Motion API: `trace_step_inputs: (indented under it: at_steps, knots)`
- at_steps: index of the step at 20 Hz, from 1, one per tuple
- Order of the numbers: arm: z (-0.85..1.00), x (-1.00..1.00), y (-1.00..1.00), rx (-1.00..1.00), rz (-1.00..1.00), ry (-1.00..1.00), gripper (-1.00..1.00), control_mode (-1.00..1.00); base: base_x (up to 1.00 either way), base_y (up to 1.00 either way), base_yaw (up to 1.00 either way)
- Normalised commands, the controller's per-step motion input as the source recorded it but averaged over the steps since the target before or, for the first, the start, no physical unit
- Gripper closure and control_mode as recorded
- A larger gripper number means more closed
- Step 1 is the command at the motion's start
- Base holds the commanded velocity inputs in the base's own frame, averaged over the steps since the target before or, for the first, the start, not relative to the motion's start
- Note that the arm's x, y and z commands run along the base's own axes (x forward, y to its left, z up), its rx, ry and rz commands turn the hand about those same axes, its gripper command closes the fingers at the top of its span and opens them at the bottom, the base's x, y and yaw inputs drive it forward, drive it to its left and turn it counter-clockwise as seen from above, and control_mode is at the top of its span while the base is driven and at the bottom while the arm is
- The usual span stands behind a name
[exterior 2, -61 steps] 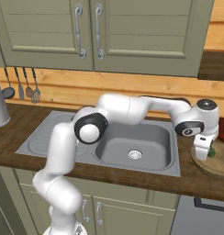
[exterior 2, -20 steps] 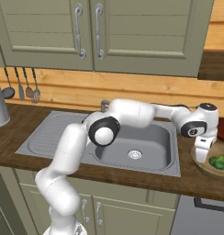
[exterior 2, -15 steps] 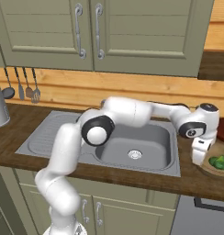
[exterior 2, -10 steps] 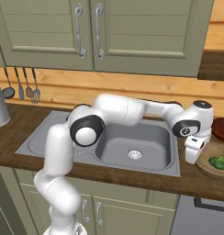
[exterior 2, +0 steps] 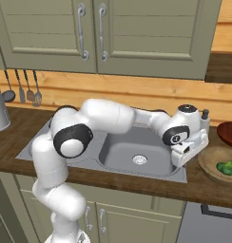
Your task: Pick the broccoli from the sink and place it in the bowl. Then pick the bowl and place it in the microwave. Then close the microwave door and press the start button.
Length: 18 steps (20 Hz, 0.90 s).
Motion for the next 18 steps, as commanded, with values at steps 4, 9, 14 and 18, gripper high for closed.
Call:
trace_step_inputs:
  at_steps: [4,9,14,18]
  knots:
    - [0.06,0.02,0.36,-0.03,-0.28,-0.12,-1.0,-1.0,0.0,0.0,0.0]
    - [0.01,0.05,0.13,0.01,-0.26,-0.22,-1.0,-1.0,0.0,0.0,0.0]
    - [0.0,0.19,-0.16,0.06,-0.07,-0.13,-1.0,-1.0,0.0,0.0,0.0]
    - [0.0,0.24,-0.25,0.07,-0.02,0.0,-1.0,-1.0,0.0,0.0,0.0]
